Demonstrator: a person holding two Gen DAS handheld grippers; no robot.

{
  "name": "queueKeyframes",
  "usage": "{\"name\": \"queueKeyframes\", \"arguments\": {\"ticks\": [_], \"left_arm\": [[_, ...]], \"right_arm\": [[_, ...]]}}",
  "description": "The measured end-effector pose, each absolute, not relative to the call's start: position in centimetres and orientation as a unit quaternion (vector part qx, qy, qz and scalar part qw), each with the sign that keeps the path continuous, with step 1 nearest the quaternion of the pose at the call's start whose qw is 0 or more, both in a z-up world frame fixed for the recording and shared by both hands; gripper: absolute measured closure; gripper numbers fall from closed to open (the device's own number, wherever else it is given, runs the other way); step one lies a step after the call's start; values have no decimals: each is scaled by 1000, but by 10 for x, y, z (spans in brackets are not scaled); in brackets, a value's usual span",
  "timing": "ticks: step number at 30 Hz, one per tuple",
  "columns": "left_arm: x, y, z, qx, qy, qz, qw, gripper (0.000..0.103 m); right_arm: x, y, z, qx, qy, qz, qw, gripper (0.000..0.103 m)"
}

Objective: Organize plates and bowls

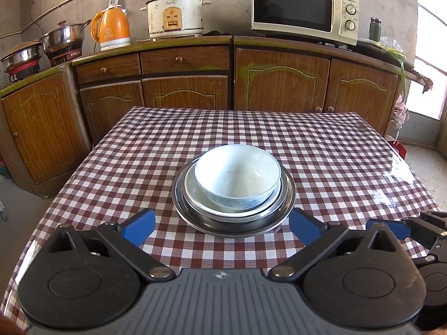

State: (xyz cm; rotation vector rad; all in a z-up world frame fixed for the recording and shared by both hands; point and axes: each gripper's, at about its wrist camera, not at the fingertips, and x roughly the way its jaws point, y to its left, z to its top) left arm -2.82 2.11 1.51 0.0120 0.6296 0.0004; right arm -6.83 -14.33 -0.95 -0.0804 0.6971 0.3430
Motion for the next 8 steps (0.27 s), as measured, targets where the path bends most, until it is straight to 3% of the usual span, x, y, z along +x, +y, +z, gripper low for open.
{"name": "queueKeyframes", "arguments": {"ticks": [8], "left_arm": [[-26,21,14,4,311,2,950,0]], "right_arm": [[-67,-144,-13,-37,343,164,924,22]]}}
